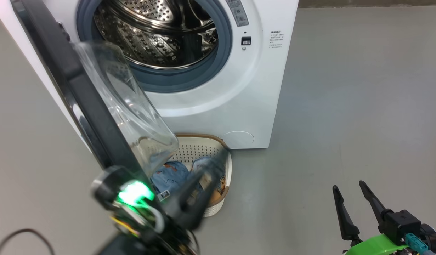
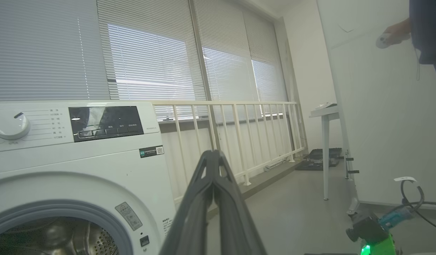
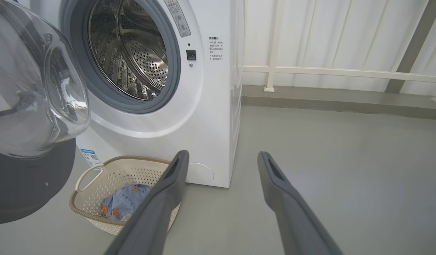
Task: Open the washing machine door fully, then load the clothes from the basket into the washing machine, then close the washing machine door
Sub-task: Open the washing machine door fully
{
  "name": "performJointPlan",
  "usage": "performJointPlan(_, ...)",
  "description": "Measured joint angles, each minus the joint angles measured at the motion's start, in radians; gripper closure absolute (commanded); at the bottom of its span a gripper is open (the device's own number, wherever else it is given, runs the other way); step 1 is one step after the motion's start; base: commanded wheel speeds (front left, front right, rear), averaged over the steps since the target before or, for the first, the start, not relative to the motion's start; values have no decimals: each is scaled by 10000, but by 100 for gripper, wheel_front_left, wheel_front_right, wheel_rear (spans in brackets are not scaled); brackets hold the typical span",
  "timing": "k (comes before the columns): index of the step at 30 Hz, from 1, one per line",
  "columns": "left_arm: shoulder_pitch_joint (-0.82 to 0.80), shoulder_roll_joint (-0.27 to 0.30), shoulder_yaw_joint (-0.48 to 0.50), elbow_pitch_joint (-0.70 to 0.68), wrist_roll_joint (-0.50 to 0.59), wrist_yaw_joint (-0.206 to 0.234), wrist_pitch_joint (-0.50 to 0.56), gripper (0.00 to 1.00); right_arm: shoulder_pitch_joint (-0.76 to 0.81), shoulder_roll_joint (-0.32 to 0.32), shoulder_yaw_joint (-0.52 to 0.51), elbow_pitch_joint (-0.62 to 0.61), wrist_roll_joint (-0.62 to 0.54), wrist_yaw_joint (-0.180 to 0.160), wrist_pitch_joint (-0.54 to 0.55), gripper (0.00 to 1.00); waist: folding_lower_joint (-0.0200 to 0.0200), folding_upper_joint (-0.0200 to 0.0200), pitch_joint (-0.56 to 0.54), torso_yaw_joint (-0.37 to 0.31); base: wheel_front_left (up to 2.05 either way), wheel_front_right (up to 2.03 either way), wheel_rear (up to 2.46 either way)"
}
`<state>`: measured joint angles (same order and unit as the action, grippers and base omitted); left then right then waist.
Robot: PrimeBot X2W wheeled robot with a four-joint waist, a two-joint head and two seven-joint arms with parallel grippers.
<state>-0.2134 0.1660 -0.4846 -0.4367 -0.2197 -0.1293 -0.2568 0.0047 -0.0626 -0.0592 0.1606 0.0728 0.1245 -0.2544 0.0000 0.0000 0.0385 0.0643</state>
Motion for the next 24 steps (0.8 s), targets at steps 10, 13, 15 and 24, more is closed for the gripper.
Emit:
performJointPlan(10,436,94,-1308,667,-127,0,2,100,-10,-25,96,75,0,-2,0,0,0,0,180,96,0,0,0)
performJointPlan(13,584,155,-1615,903,-286,0,2,100,-26,-44,104,90,0,0,0,0,0,0,229,158,0,0,0)
performJointPlan(15,677,288,-1987,1039,-441,0,2,100,-34,-67,123,117,0,0,0,0,0,0,256,204,0,0,0)
performJointPlan(24,1154,803,-2472,1973,-1118,0,4,100,-48,-75,201,201,0,0,0,0,0,0,289,329,0,0,0)
